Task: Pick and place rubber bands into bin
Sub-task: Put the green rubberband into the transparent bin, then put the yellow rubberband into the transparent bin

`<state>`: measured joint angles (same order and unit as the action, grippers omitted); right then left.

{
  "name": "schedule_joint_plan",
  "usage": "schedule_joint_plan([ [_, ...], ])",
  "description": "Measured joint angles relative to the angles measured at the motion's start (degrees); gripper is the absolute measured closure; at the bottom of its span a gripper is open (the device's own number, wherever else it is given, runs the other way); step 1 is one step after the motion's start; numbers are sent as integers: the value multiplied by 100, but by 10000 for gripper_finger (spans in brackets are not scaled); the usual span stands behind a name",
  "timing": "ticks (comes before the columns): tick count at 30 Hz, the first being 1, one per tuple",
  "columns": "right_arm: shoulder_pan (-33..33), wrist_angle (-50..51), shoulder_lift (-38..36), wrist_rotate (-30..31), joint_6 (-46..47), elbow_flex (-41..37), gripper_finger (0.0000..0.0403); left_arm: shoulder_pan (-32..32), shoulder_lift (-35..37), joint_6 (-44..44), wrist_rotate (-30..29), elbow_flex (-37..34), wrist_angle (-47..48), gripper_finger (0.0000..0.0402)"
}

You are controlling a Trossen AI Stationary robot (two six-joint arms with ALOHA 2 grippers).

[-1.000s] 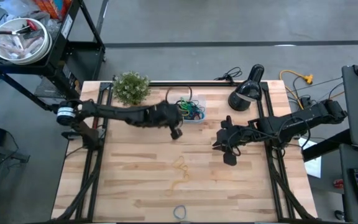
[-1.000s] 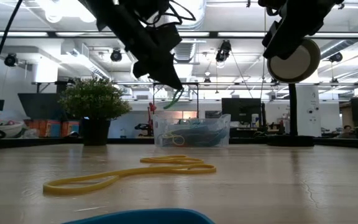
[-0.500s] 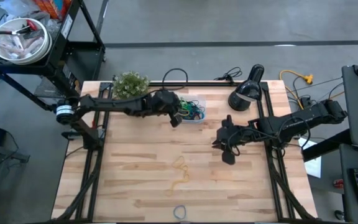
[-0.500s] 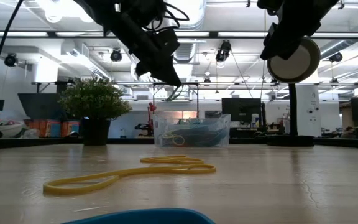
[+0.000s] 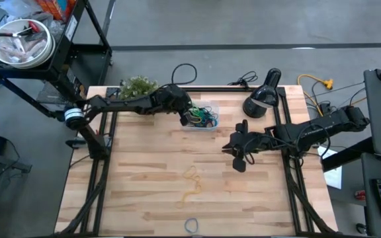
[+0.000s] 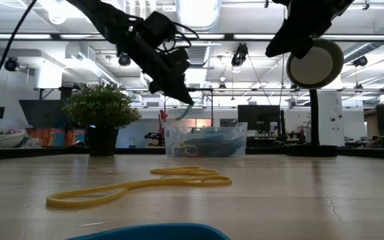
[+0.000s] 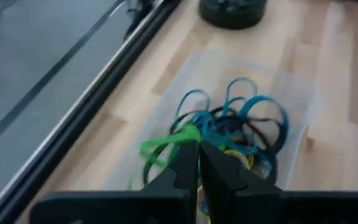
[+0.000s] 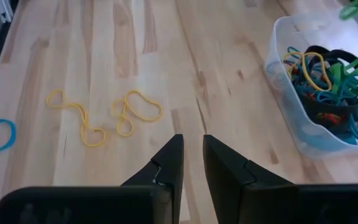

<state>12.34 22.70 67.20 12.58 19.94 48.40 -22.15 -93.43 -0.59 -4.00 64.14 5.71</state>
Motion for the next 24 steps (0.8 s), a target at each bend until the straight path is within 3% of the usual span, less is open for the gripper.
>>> schedule_joint_plan([
  [6, -2, -104, 0, 188, 1, 0, 346, -77, -323, -8, 759, 11, -236, 402],
  [12, -2, -105, 0, 267, 48, 0, 346, -73, -450, -61, 946, 2, -209, 397],
  [24, 2, -82, 0, 267, 46, 0, 346, -44, -447, -81, 986, 133, -6, 283],
])
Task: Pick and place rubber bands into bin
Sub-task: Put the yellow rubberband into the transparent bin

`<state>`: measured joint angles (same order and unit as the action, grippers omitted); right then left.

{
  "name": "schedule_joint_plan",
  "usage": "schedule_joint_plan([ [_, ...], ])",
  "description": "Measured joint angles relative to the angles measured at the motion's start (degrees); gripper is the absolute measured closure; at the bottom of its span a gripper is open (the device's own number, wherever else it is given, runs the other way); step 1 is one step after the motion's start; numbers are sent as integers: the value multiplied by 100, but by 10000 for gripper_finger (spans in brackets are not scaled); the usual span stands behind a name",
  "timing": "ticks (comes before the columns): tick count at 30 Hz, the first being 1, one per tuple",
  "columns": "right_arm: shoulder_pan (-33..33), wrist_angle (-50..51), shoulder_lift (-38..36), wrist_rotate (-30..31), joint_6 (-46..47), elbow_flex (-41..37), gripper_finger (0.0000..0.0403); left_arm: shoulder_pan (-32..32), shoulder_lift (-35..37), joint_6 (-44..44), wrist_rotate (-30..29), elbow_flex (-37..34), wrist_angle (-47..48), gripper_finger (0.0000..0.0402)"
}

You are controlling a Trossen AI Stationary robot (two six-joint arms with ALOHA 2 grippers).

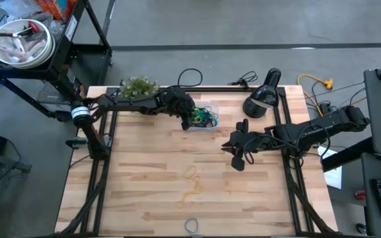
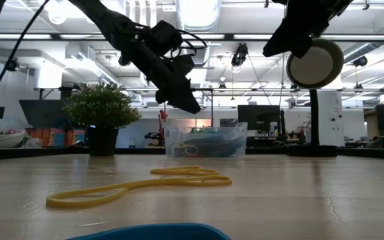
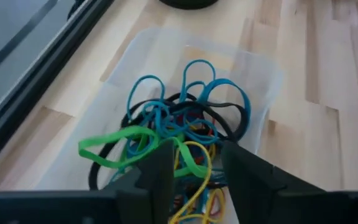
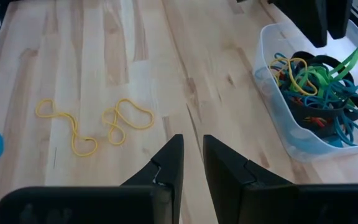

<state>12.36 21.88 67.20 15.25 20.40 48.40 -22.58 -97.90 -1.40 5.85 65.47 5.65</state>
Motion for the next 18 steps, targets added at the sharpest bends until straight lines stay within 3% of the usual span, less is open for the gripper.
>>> schedule_joint_plan([
  [8, 0, 33, 2, -2, -136, -61, 346, 81, 242, 113, 63, 318, 439, 274],
  [18, 0, 18, 0, -72, -109, -74, 346, 579, 1176, 280, 117, 352, 449, 274],
])
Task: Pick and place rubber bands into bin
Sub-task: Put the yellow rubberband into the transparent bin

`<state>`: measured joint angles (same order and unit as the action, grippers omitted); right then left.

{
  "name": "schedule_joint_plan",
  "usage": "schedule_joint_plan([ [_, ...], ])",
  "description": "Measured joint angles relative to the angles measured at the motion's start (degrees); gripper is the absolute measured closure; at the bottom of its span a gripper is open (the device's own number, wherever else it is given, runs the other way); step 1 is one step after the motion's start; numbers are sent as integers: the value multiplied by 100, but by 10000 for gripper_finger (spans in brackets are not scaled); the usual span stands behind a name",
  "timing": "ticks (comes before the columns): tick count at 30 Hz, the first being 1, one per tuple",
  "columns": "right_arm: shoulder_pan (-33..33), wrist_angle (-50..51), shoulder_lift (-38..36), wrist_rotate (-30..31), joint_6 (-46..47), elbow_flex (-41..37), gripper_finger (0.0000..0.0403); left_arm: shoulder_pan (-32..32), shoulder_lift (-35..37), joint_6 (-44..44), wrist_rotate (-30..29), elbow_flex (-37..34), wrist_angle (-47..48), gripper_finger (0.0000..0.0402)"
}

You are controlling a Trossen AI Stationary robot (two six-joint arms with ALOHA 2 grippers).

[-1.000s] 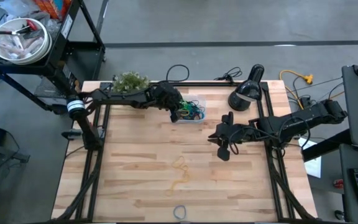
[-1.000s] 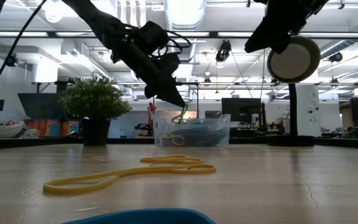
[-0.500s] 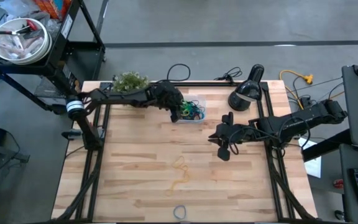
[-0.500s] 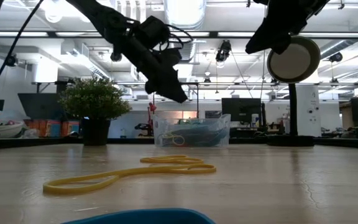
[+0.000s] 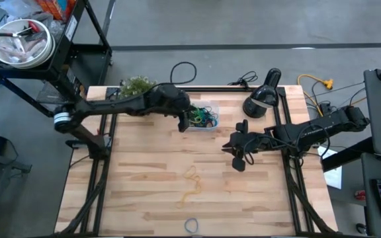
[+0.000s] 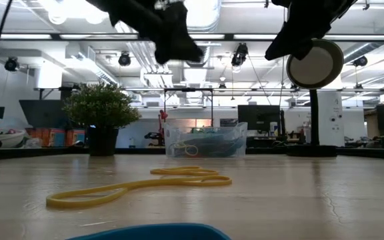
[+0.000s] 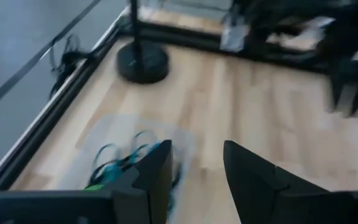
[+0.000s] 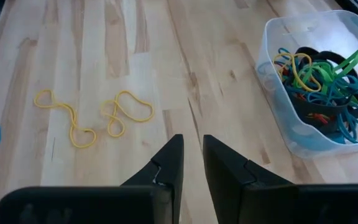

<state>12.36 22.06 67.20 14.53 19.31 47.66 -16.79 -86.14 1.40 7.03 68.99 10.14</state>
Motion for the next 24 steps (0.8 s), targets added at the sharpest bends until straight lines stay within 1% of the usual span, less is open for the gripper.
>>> schedule_joint_plan([
  [5, -4, -6, 0, -289, -26, -7, 346, 470, 472, 255, 11, -150, -8, 274],
  [7, 0, -5, 2, -309, -22, -9, 346, 678, 592, 387, 13, -213, 1, 274],
  [11, 0, -13, 43, -316, -22, -9, 346, 1095, 762, 584, 11, -257, 310, 274],
  [15, 2, -3, 103, -322, -49, -12, 346, 1478, 767, 900, -18, -274, 723, 274],
  [19, 0, -30, 117, -321, -280, -13, 346, 1862, 673, 1288, -430, -281, 862, 274],
  [24, 2, -49, 122, -319, -417, -13, 346, 2246, 561, 1621, -753, -284, 859, 274],
])
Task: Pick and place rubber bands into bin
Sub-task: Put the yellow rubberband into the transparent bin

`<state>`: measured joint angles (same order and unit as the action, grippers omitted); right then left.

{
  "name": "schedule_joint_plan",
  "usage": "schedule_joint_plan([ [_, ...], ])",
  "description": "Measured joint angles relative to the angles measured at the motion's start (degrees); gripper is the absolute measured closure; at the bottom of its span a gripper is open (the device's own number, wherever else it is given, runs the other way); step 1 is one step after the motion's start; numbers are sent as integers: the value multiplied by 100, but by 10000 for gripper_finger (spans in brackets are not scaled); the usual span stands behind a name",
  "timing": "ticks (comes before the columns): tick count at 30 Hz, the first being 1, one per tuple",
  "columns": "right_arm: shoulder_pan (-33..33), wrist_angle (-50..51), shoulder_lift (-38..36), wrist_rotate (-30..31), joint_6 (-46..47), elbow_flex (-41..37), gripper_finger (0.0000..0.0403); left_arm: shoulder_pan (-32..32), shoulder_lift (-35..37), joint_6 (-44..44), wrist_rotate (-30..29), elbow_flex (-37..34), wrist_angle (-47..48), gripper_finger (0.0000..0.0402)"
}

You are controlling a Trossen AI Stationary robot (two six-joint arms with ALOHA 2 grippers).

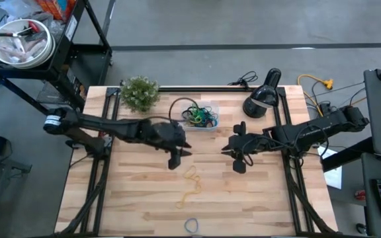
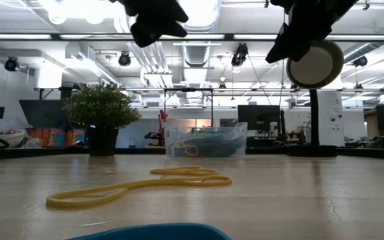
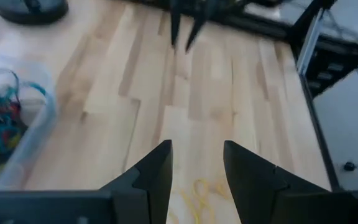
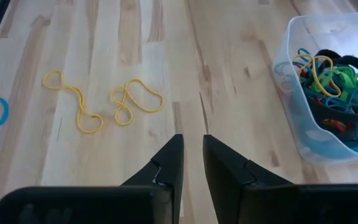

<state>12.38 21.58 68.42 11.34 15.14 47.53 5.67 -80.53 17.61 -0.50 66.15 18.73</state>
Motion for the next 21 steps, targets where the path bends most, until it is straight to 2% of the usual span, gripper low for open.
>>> schedule_joint_plan([
  [8, 1, -48, 4, -2, -80, 0, 346, 430, -168, 450, -345, 0, 17, 274],
  [13, 1, -216, 4, -387, 32, 0, 346, 600, -271, 456, -364, -2, 183, 274],
  [21, 12, -616, 4, -432, 274, 2, 346, 715, -438, 185, -422, -13, 790, 274],
])
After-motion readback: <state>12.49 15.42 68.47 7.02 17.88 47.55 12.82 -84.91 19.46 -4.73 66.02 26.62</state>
